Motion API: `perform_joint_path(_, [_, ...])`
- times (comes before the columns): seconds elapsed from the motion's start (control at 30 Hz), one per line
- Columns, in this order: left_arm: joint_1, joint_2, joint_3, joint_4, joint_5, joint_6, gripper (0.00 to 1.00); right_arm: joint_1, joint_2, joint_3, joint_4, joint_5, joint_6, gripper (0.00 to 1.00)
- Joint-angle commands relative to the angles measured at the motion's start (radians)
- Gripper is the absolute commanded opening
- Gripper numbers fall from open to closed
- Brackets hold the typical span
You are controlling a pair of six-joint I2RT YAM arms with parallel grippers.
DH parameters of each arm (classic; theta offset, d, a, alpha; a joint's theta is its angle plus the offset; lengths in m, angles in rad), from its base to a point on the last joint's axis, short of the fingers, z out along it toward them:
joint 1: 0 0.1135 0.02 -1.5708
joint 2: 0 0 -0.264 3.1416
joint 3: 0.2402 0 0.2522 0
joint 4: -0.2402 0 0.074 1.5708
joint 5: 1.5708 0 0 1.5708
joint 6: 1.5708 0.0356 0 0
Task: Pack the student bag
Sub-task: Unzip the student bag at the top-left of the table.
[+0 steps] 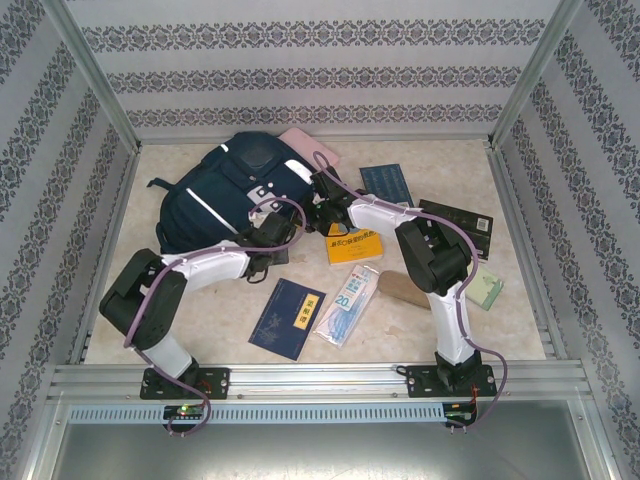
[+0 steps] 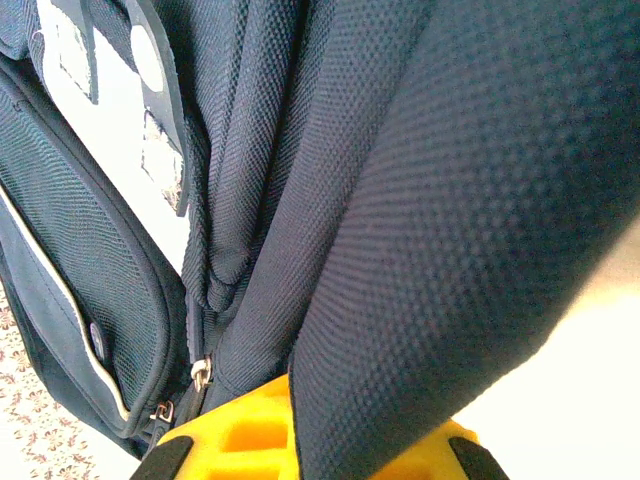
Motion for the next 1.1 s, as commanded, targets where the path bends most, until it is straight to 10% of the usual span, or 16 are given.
perform_joint_path(0.0, [-0.008,0.063,0.047,-0.019,-0.052,-0.026,0.41,0.013,-0.057,0.018,0.014,-0.057,0.017,0.0])
perform_joint_path(0.63, [-0.007,0.238,0.105,-0.005,0.035,-0.011,0.39,0.003,-0.042,0.042,0.009,-0.081,0.021,0.0])
perform_joint_path(1.07, [-0.007,0.185,0.04,-0.039,0.068,-0.006,0.0,-0.018,-0.043,0.038,0.014,-0.077,0.028,0.0])
